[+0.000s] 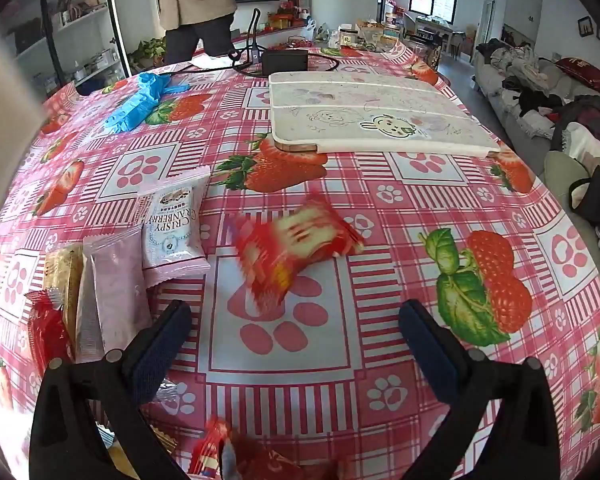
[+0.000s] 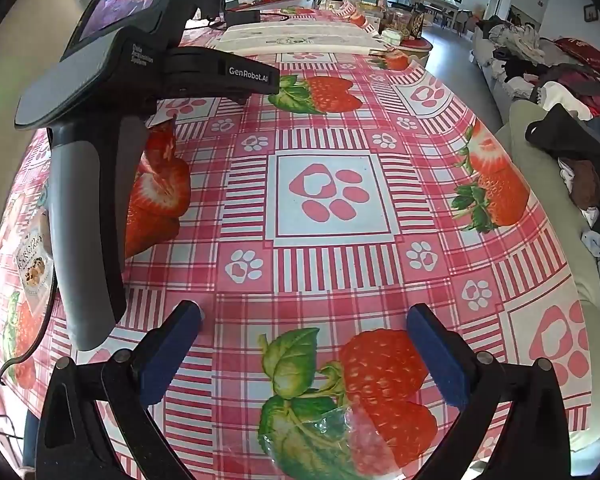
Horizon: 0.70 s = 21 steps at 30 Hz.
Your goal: Organize snacks
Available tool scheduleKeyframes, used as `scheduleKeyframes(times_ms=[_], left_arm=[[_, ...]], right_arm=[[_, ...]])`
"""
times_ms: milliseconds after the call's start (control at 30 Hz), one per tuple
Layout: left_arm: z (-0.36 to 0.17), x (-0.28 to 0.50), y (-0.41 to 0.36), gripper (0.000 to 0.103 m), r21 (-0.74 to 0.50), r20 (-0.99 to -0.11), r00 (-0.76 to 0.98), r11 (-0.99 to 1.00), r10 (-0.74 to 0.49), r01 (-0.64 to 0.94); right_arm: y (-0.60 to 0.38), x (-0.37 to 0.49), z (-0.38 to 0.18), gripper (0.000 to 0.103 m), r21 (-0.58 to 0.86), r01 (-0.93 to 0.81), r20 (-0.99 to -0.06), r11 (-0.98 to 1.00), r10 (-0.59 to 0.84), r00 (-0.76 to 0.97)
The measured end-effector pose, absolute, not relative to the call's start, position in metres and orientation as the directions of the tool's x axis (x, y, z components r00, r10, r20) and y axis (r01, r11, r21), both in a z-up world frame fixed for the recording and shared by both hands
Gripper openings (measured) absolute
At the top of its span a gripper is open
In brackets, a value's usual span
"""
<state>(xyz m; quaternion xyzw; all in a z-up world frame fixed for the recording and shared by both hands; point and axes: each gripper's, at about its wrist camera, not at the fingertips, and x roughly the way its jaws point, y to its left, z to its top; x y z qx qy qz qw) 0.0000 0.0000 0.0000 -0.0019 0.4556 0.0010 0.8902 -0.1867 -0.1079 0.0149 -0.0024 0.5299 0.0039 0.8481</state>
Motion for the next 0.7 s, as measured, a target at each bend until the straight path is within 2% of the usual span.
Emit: scheduleKeyframes(times_ms=[700], left_arm=[[0.0000,0.0000,0.0001,0.103,-0.003,-0.811,0.585,1.000,-0.001,-0.003]], right_arm=[[-0.1061,-0.1828,0.0154,0.103,-0.005,-0.007,-0.909,1.000,-0.001,0.418]])
